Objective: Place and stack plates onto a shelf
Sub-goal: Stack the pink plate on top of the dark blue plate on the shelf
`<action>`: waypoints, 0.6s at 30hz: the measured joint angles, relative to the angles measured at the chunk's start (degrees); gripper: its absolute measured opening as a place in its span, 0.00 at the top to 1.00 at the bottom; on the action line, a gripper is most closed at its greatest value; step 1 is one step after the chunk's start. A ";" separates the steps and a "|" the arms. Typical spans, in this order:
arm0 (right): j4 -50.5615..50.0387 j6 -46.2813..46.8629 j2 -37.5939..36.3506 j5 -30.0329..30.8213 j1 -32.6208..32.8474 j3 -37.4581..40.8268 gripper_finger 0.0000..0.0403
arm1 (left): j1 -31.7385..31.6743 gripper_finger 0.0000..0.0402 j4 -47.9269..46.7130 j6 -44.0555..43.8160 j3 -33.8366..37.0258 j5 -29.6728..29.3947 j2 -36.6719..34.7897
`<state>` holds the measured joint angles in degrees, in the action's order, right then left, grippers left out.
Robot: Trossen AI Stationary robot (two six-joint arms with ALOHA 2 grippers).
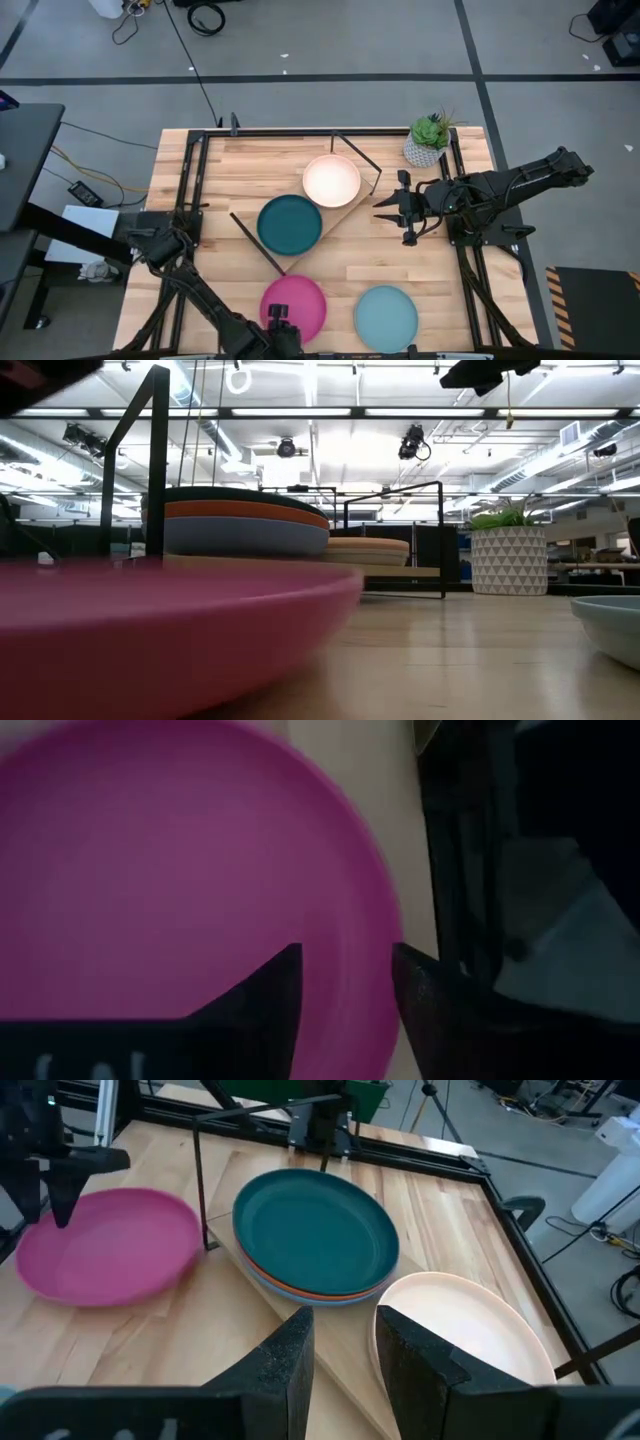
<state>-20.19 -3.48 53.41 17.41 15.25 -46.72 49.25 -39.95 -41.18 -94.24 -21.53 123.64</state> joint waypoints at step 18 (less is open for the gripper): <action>0.44 -0.09 0.00 -1.03 -0.04 0.02 0.71 | -0.15 0.65 4.42 2.66 -0.02 3.53 0.70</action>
<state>-19.75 -3.57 53.41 16.38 15.20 -46.70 49.10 -35.53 -38.52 -94.26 -17.99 124.34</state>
